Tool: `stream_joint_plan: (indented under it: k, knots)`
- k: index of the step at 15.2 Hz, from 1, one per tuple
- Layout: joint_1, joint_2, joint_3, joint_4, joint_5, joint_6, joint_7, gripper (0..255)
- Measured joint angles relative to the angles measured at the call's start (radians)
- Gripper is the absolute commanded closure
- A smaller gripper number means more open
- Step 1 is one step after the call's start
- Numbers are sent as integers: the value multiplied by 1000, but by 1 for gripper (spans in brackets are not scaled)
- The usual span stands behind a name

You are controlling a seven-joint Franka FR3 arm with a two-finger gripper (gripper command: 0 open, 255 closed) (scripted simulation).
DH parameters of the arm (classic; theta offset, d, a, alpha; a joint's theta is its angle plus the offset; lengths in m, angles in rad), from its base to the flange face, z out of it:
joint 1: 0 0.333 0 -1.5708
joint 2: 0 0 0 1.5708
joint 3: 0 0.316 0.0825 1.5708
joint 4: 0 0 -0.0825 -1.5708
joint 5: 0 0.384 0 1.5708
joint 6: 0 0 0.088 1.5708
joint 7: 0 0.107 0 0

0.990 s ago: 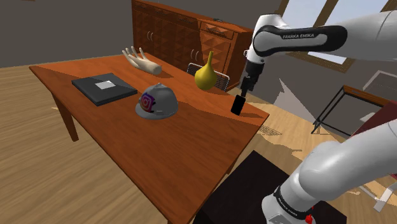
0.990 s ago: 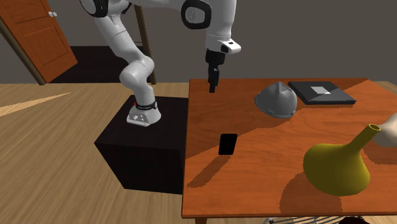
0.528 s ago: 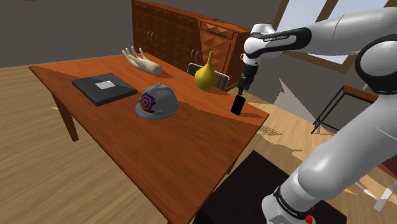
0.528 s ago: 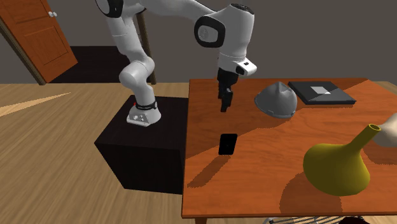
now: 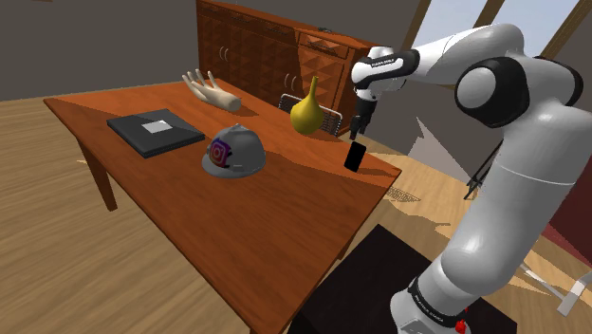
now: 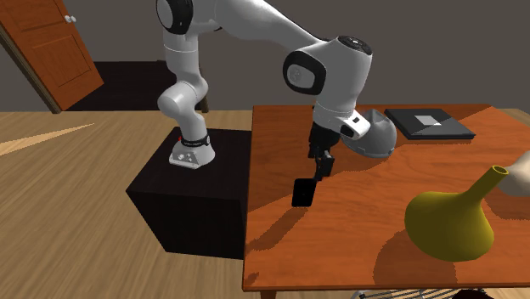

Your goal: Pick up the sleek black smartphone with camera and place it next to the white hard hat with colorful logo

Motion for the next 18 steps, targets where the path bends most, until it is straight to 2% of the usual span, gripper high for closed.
stream_joint_plan:
  k: [3,9,15,16,18]
  knots:
    - [-16,60,0,44,26,9,-24,0]
    - [-22,90,3,-1,40,82,-36,0]
    - [-22,89,4,-10,40,91,-35,0]
    - [-22,89,4,-10,40,91,-35,255]
    - [-22,89,4,-10,40,91,-35,255]
